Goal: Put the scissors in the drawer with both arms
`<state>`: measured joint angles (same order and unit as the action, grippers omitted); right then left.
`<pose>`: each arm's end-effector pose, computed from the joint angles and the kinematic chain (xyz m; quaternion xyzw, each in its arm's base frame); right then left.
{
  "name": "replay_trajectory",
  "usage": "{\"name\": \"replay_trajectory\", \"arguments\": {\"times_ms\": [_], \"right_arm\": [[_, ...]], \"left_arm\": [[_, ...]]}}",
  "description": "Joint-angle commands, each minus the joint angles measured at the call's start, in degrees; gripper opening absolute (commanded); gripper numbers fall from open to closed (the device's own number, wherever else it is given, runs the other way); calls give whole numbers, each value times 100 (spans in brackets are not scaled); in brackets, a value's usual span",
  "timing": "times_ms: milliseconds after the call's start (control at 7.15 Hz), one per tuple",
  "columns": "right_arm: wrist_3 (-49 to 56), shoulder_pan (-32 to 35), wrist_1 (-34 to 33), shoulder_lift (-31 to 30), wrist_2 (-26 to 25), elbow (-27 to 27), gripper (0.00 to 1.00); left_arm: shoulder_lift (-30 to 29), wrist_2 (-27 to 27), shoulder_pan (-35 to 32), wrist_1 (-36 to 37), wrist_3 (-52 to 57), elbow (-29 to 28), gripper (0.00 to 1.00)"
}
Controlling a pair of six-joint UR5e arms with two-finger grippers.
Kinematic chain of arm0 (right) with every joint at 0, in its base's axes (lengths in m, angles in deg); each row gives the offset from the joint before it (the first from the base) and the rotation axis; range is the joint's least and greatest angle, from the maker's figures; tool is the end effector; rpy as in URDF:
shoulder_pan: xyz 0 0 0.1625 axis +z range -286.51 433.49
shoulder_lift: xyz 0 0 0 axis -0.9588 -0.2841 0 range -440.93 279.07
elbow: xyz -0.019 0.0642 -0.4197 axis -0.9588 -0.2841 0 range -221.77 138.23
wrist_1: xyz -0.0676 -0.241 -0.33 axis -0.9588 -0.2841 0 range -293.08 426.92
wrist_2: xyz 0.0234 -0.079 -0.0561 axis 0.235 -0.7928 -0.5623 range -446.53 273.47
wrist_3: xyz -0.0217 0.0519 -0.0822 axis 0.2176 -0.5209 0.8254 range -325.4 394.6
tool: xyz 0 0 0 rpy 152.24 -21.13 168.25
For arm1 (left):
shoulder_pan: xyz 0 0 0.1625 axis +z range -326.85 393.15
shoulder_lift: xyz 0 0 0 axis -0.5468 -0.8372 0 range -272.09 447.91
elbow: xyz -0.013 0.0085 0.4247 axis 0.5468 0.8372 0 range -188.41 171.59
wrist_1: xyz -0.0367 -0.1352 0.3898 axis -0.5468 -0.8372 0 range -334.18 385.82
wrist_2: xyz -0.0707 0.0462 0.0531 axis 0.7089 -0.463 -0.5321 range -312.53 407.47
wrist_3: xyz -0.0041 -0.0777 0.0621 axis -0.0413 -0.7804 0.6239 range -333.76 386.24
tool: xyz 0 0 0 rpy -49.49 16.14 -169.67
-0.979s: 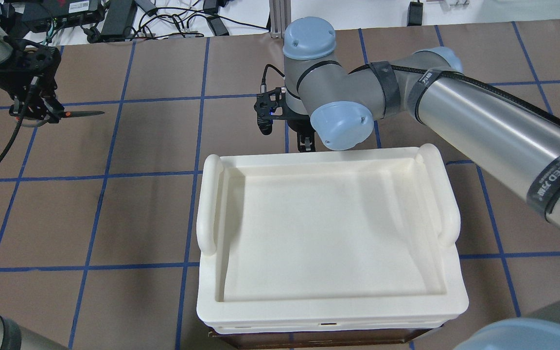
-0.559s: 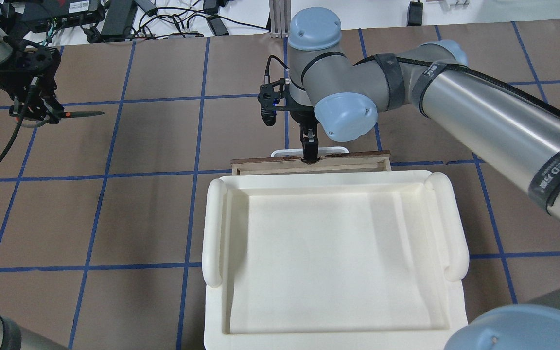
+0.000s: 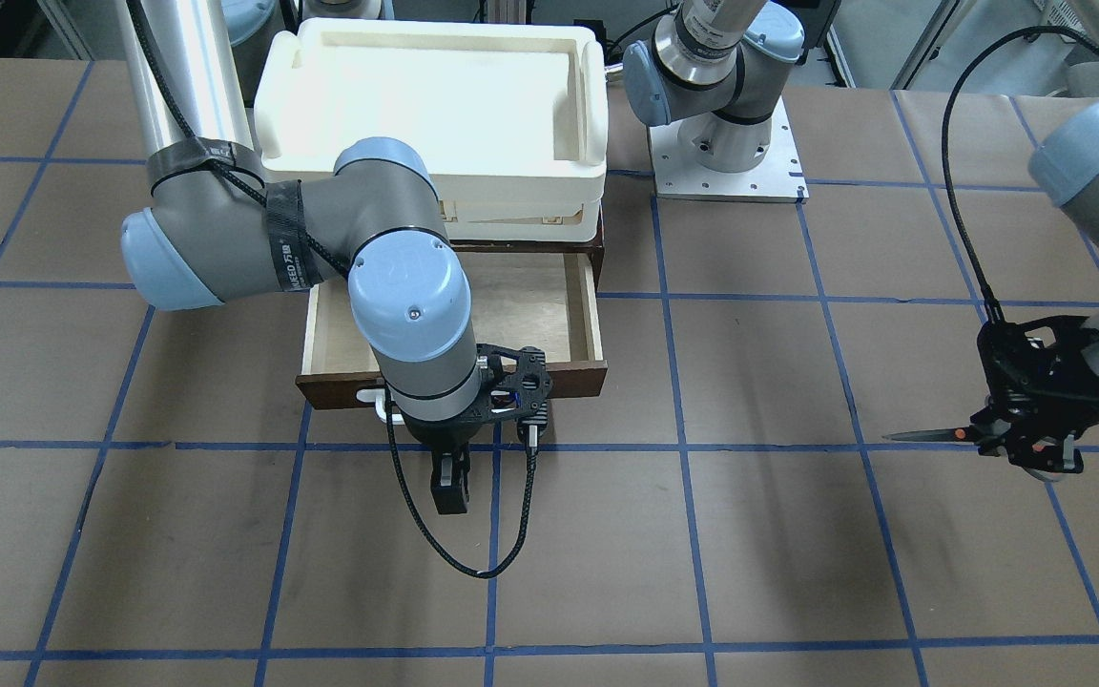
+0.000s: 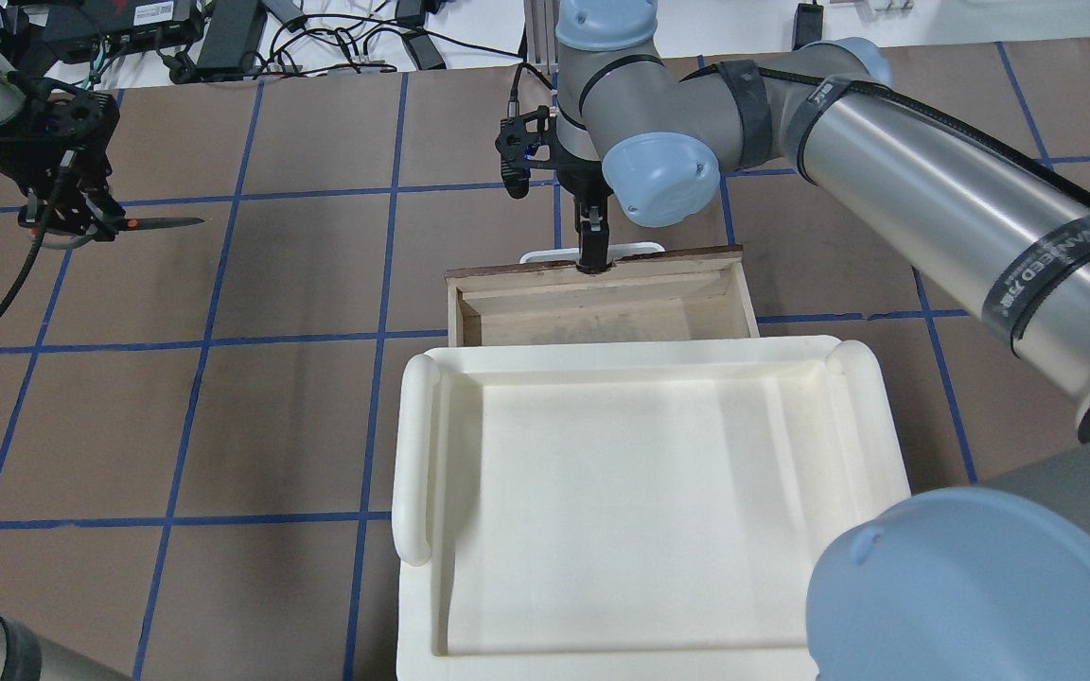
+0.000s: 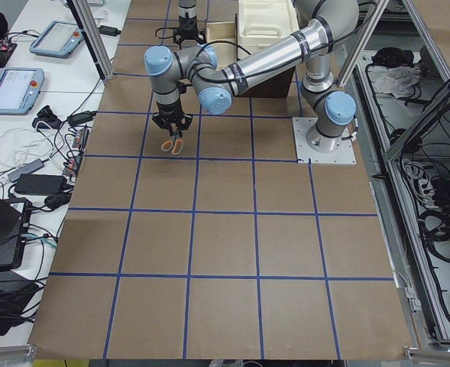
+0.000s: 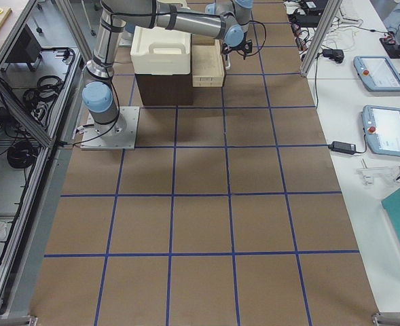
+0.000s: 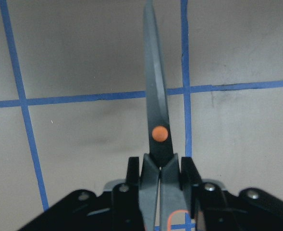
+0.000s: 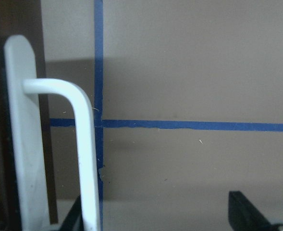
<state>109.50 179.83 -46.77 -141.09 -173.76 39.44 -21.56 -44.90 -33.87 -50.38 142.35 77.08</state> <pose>0.3242 -0.6153 0.2955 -0.7146 0.6987 -0.0318 0.0098 0.1225 -0.6195 0.3604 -0.7261 -0.6872 -0.0229 0.0024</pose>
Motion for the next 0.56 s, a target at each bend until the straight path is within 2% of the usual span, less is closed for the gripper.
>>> {"name": "replay_trajectory", "arguments": {"times_ms": [0, 420], "right_arm": [[7, -61, -4, 109, 4, -105, 100], [7, -78, 4, 171, 13, -201, 100]], "left_arm": [[-4, 0, -4, 0, 0, 3, 0], [-30, 0, -4, 0, 0, 3, 0]]}}
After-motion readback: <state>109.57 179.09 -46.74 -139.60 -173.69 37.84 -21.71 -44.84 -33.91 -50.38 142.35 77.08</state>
